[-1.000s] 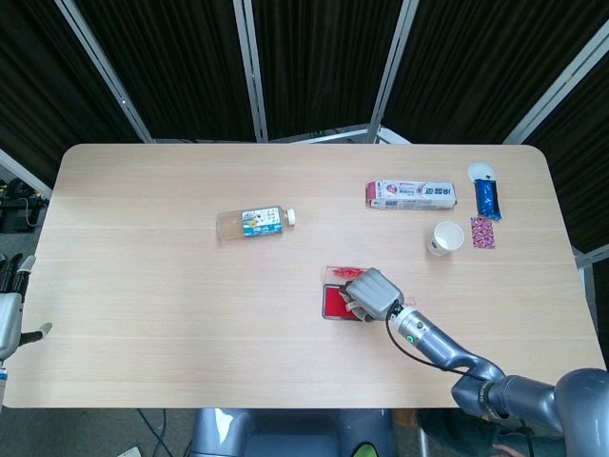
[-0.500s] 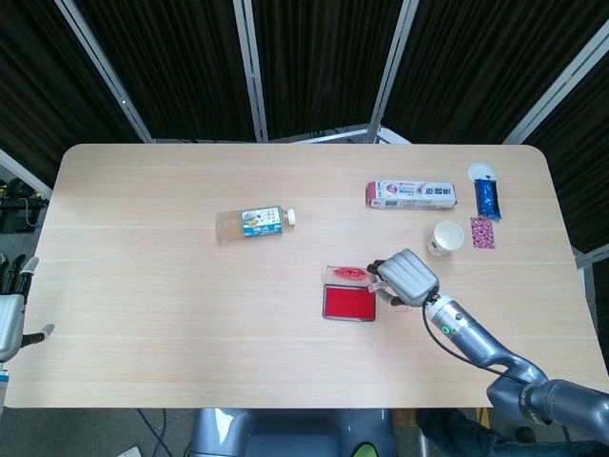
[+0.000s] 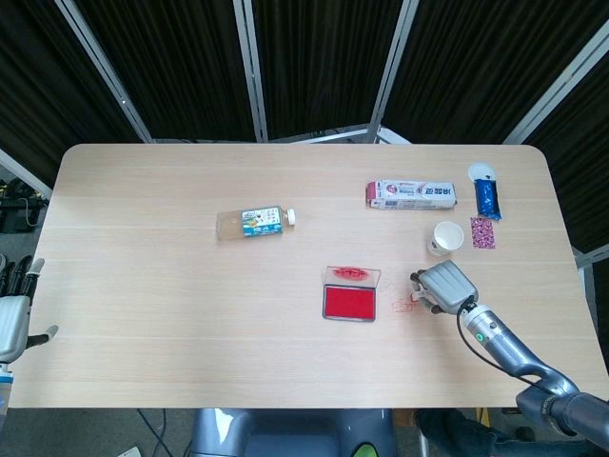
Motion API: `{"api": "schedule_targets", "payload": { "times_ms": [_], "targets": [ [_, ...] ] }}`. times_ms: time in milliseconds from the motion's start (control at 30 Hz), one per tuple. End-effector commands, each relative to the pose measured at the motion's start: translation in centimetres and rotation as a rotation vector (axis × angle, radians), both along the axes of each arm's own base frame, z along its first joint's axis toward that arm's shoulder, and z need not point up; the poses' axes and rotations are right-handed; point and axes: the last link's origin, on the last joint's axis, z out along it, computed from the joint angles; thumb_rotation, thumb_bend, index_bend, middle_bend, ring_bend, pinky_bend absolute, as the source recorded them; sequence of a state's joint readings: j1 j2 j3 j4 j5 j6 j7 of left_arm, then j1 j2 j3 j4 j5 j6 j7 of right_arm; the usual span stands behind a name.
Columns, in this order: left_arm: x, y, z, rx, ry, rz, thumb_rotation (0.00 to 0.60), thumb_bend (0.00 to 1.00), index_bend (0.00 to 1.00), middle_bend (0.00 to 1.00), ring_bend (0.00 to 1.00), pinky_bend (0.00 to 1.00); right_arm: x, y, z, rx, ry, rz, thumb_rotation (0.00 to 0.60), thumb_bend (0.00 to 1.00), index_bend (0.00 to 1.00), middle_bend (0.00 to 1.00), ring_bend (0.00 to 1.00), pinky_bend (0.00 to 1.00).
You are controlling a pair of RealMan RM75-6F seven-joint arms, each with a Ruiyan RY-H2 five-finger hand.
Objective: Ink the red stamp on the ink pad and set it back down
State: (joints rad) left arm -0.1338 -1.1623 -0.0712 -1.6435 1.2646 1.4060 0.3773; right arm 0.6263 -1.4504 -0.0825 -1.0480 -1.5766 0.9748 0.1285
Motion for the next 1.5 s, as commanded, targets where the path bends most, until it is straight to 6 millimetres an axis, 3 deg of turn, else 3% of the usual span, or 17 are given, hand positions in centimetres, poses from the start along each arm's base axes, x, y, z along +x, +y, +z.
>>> {"api": "schedule_targets", "payload": {
  "times_ms": [33,267,433,500,833,967,1100,1267,1300,1367,1400,1433,1500],
  "targets": [
    [0.0,0.0,0.0,0.001,0.000,0.001,0.600,0.00,0.00,0.00,0.00,0.00,-0.7,0.6,-0.8,0.020,-0.007,-0.009,0.600,0.51,0.53,0.56,0.81,1.00],
    [-0.2,0.1,0.1,0.005,-0.001,0.007,0.600,0.00,0.00,0.00,0.00,0.00,-0.9,0.6,-1.3,0.024,-0.020,-0.010,0.600,0.44,0.47,0.54,0.81,1.00],
    [-0.2,0.1,0.2,0.007,-0.002,0.011,0.600,0.00,0.00,0.00,0.00,0.00,-1.0,0.6,-1.2,0.027,-0.031,-0.016,0.600,0.19,0.38,0.45,0.81,1.00],
    [-0.2,0.1,0.2,0.006,-0.003,0.010,0.600,0.00,0.00,0.00,0.00,0.00,-1.0,0.5,-1.2,0.025,-0.032,-0.017,0.600,0.15,0.37,0.44,0.81,1.00],
    [-0.1,0.0,0.1,0.003,-0.003,0.007,0.600,0.00,0.00,0.00,0.00,0.00,-0.8,0.6,-0.3,0.004,-0.057,-0.006,0.600,0.12,0.35,0.43,0.81,1.00],
    [0.0,0.0,0.2,0.002,-0.010,0.004,0.600,0.00,0.00,0.00,0.00,0.00,-0.1,1.2,1.7,-0.037,-0.118,0.016,0.600,0.12,0.33,0.42,0.81,1.00],
    [0.1,-0.2,0.6,0.007,-0.025,-0.004,0.600,0.00,0.00,0.00,0.00,0.00,0.6,3.0,5.3,-0.109,-0.205,0.049,0.600,0.11,0.30,0.40,0.81,1.00],
    [0.5,-0.8,1.0,0.005,-0.048,-0.025,0.600,0.00,0.00,0.00,0.00,0.00,0.7,6.0,10.1,-0.269,-0.316,0.059,0.600,0.05,0.22,0.27,0.76,0.98],
    [0.6,-0.9,1.0,0.004,-0.053,-0.031,0.600,0.00,0.00,0.00,0.00,0.00,0.5,6.6,10.7,-0.295,-0.325,0.043,0.600,0.02,0.15,0.20,0.69,0.91],
    [0.8,-1.2,1.2,0.004,-0.062,-0.046,0.600,0.00,0.00,0.00,0.00,0.00,0.0,7.9,11.9,-0.330,-0.325,-0.006,0.600,0.00,0.04,0.07,0.48,0.67],
    [1.2,-1.5,1.4,0.007,-0.075,-0.066,0.600,0.00,0.00,0.00,0.00,0.00,-0.4,9.1,12.7,-0.358,-0.341,-0.048,0.600,0.00,0.01,0.02,0.32,0.49],
    [1.4,-1.7,1.5,0.007,-0.080,-0.077,0.600,0.00,0.00,0.00,0.00,0.00,-0.5,9.6,13.0,-0.366,-0.345,-0.065,0.600,0.00,0.00,0.00,0.17,0.31],
    [1.5,-1.9,1.7,0.008,-0.084,-0.090,0.600,0.00,0.00,0.00,0.00,0.00,-0.6,10.1,13.3,-0.378,-0.347,-0.084,0.600,0.00,0.00,0.00,0.02,0.11]
  ]
}}
